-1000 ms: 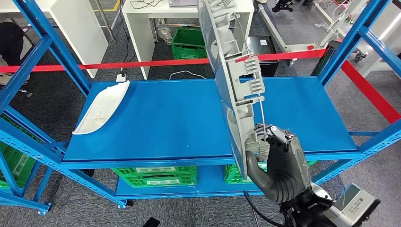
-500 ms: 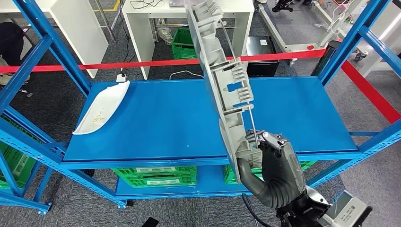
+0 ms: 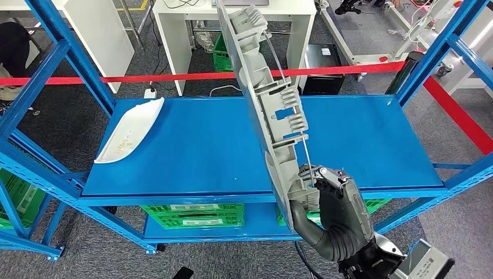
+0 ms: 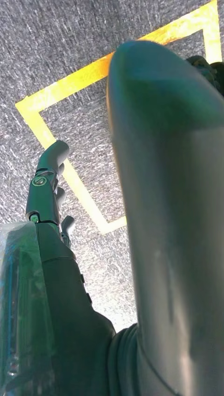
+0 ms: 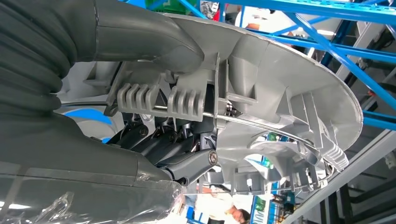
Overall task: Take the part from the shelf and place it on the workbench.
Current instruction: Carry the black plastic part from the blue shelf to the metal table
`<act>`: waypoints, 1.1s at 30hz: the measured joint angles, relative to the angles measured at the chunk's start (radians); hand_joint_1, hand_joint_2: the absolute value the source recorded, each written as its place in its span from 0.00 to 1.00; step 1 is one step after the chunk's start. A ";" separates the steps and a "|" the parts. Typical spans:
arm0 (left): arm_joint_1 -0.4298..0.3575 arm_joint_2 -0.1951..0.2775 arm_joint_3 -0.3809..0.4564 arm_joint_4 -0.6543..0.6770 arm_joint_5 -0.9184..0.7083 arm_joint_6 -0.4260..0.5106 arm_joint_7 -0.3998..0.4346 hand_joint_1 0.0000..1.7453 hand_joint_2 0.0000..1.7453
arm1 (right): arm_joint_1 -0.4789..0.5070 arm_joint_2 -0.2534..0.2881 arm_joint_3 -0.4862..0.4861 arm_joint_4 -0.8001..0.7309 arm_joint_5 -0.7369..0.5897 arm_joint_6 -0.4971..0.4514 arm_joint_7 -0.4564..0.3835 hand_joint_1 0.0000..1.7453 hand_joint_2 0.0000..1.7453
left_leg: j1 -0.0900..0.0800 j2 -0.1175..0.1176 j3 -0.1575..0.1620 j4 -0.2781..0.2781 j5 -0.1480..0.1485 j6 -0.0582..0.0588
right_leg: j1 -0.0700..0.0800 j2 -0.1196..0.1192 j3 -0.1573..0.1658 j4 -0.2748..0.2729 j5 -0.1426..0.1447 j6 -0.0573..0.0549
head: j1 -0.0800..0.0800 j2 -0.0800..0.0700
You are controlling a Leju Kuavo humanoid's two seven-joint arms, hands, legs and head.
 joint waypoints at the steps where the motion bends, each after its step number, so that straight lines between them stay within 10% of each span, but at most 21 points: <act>1: 0.000 0.000 0.000 0.000 0.000 0.000 0.000 0.00 1.00 | 0.000 0.000 0.002 0.000 0.000 0.001 0.000 1.00 1.00 | 0.002 0.000 -0.002 0.002 0.001 -0.003 | -0.002 -0.001 0.015 -0.028 0.027 0.002 | 0.000 0.000; 5: -0.001 -0.001 0.002 0.002 0.010 -0.001 0.000 0.00 1.00 | -0.003 0.000 0.005 0.001 -0.003 0.010 0.001 1.00 1.00 | 0.005 -0.003 -0.015 0.018 0.002 -0.028 | -0.004 -0.001 0.128 -0.252 0.118 -0.003 | 0.005 0.000; 9: 0.000 -0.001 0.004 0.005 0.017 -0.002 0.001 0.00 1.00 | -0.008 0.002 0.011 0.004 -0.009 0.021 0.003 1.00 1.00 | 0.007 -0.003 -0.027 0.028 0.002 -0.054 | 0.000 0.000 0.116 -0.261 0.129 -0.039 | 0.005 0.000; 12: 0.000 -0.002 0.004 0.006 0.020 0.009 0.005 0.00 1.00 | -0.014 0.003 0.012 0.006 -0.013 0.025 0.003 1.00 1.00 | 0.009 -0.001 -0.066 0.149 -0.104 -0.064 | 0.003 -0.004 0.099 -0.263 0.146 -0.063 | -0.005 0.000; 15: 0.000 -0.004 0.004 0.006 0.020 0.009 0.005 0.00 1.00 | -0.017 0.003 0.015 0.010 -0.015 0.027 0.003 1.00 1.00 | 0.007 -0.001 -0.090 0.296 -0.181 -0.062 | 0.014 -0.004 0.073 -0.260 0.164 -0.071 | -0.014 0.000; 18: -0.001 -0.003 0.004 0.007 0.022 0.002 0.001 0.00 1.00 | -0.017 0.004 0.017 0.014 -0.017 0.029 0.005 1.00 1.00 | -0.004 -0.002 0.021 0.154 -0.125 -0.035 | 0.025 -0.002 0.051 -0.257 0.181 -0.074 | -0.018 0.000; 22: -0.004 -0.001 0.005 0.011 0.024 0.000 -0.002 0.00 1.00 | -0.020 0.006 0.019 0.015 -0.020 0.033 0.007 1.00 1.00 | -0.022 -0.003 0.110 0.002 -0.099 -0.007 | 0.024 -0.004 0.037 -0.260 0.207 -0.056 | -0.019 0.000; 25: -0.003 -0.003 0.005 0.012 0.025 0.001 -0.002 0.00 1.00 | -0.024 0.007 0.019 0.016 -0.023 0.037 0.008 1.00 1.00 | -0.018 0.001 0.094 -0.020 -0.065 0.003 | 0.023 -0.003 0.026 -0.251 0.195 -0.039 | -0.021 0.000; 29: -0.005 -0.007 0.005 0.014 0.023 0.001 -0.004 0.00 1.00 | -0.030 0.007 0.020 0.019 -0.027 0.041 0.010 1.00 1.00 | -0.012 0.005 0.051 -0.023 -0.024 0.008 | 0.013 -0.002 -0.039 -0.037 0.040 -0.020 | -0.008 0.000; 31: -0.005 -0.009 0.005 0.014 0.021 0.000 -0.004 0.00 1.00 | -0.030 0.007 0.020 0.022 -0.031 0.041 0.012 1.00 1.00 | -0.010 0.006 0.023 -0.014 -0.009 0.004 | 0.006 -0.003 -0.028 0.007 0.042 -0.011 | -0.006 0.000; 33: -0.005 -0.009 0.005 0.014 0.018 0.000 -0.004 0.00 1.00 | -0.032 0.007 0.020 0.024 -0.033 0.041 0.013 1.00 1.00 | -0.005 0.006 -0.006 0.002 0.002 -0.004 | 0.001 -0.004 0.054 -0.094 0.089 -0.006 | -0.004 0.000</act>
